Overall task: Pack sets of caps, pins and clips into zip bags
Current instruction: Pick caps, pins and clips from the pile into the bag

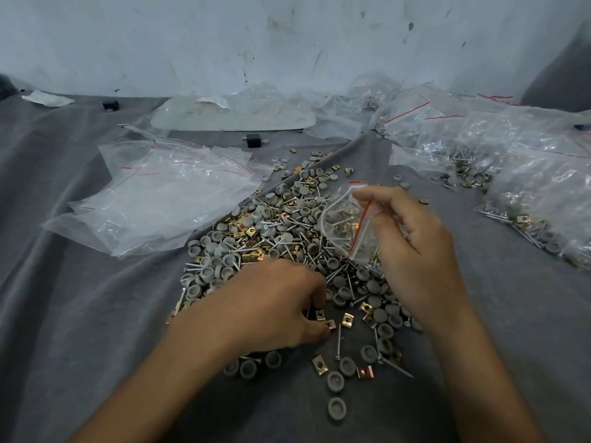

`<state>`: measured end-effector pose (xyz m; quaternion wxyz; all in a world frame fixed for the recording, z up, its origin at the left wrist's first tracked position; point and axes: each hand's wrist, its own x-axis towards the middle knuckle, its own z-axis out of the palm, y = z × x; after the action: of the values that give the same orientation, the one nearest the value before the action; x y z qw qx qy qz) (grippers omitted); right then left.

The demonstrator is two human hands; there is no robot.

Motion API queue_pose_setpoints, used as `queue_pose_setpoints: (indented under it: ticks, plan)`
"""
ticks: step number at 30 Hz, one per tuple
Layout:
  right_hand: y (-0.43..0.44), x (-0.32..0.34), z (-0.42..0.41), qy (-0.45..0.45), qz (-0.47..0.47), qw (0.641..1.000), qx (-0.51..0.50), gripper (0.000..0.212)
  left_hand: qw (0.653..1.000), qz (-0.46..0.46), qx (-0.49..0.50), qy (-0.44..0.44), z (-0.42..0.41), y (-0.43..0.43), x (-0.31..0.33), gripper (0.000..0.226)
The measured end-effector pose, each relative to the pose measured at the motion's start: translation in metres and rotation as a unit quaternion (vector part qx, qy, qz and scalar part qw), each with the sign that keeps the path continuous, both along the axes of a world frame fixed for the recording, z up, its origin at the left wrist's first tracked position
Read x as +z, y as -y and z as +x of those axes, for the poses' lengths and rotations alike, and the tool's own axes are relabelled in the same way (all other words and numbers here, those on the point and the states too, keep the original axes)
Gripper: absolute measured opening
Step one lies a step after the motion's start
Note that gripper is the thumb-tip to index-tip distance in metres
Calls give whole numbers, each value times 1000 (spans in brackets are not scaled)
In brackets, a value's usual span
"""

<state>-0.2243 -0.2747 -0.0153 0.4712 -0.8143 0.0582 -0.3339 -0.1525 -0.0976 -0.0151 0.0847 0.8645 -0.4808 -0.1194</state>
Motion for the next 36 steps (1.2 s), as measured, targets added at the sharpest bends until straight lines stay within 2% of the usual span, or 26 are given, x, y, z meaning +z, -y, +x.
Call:
queue_pose_setpoints:
  ticks: [6, 17, 24, 27, 29, 32, 34, 36]
  plan:
    - [0, 0, 0, 0, -3, 1000, 0, 26, 999, -29, -19, 28, -4, 4, -1, 33]
    - [1, 0, 0, 0, -10, 1000, 1, 28, 996, -74, -42, -10, -8, 6, -1, 26]
    - [1, -1, -1, -1, -11, 1000, 5, 28, 994, -70, -39, -80, -10, 9, -1, 19]
    - [1, 0, -1, 0, -6, 1000, 4, 28, 991, -77, -26, -103, -4, 4, 4, 24]
    - [1, 0, -1, -1, -5, 1000, 3, 28, 985, -108, -8, -136, 5, -5, 11, 23]
    - [2, -1, 0, -2, -4, 1000, 5, 27, 951, -229, 43, -204, 19, -15, 20, 17]
    - [2, -1, 0, -6, -5, 1000, 10, 27, 924, -322, 77, -191, 24, -16, 21, 16]
    - [2, -1, 0, -15, -16, 1000, 20, 26, 907, -373, 100, -167, 25, -14, 20, 14]
